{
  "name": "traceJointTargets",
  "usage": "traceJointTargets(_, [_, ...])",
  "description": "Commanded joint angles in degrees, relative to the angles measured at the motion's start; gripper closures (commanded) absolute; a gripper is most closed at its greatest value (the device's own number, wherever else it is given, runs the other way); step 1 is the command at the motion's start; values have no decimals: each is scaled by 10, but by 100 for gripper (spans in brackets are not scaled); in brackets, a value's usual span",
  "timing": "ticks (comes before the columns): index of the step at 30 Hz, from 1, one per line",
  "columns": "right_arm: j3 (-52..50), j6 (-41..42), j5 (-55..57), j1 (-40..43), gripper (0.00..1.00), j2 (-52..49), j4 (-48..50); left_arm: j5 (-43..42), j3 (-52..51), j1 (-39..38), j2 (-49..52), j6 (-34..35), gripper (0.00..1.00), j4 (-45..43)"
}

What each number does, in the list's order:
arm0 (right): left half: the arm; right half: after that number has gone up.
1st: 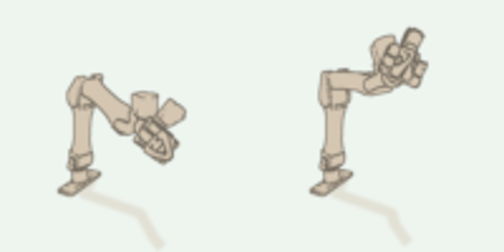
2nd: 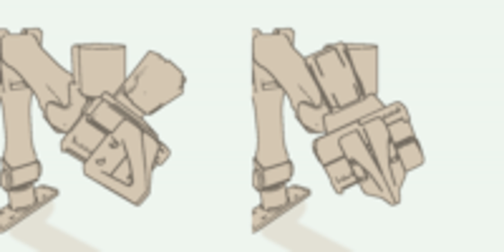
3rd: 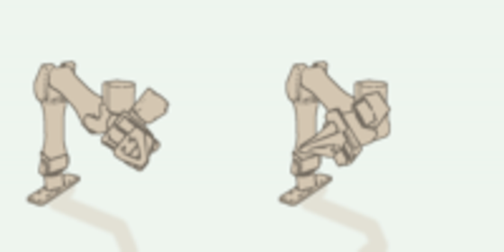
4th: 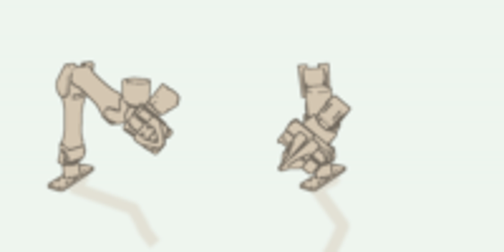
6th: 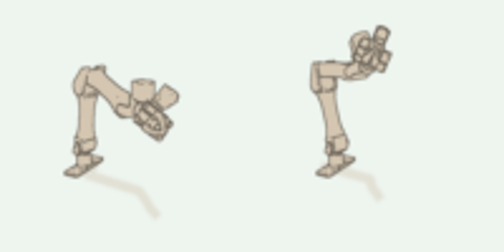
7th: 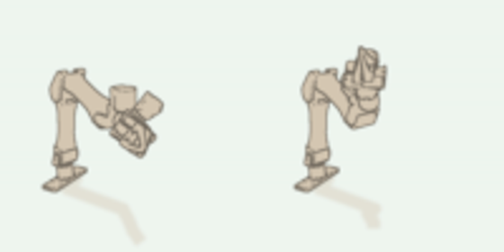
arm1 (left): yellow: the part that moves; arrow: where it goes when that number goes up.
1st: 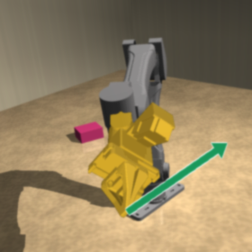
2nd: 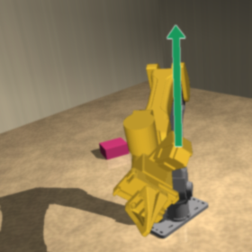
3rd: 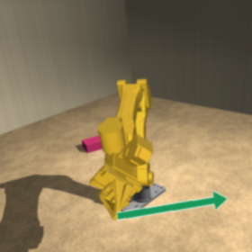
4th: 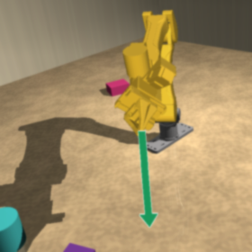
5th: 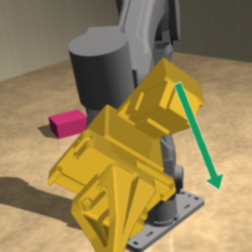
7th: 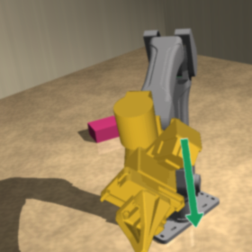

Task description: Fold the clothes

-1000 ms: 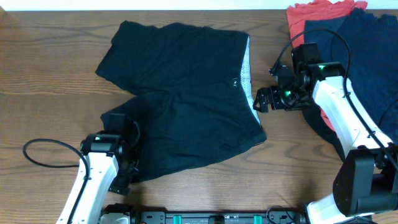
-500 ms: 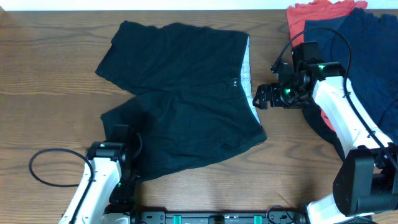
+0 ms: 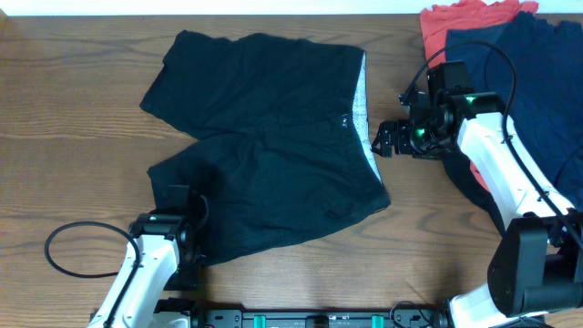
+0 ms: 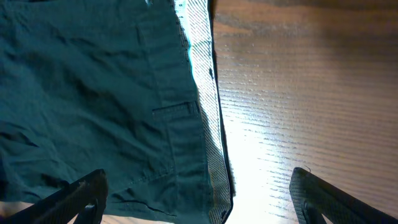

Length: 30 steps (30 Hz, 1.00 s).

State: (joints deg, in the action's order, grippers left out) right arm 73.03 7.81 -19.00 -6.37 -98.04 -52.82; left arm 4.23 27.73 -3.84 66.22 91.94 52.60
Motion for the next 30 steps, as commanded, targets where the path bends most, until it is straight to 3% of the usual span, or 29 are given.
traceJointTargets(1, [-6,16,6,-5,9,-1,2,30,-15,3,0,10,37,3])
traceJointTargets(10, [-6,16,6,-5,9,-1,6,59,-18,3,0,9,37,-33])
traceJointTargets(12, [-6,16,6,-5,10,-1,5,64,-21,3,0,9,41,-39])
traceJointTargets(16, [-6,16,6,-5,11,-1,2,87,-21,3,0,9,93,-39])
traceJointTargets(30, [-57,105,4,-10,28,-1,-46,96,-21,3,0,1,94,-76])
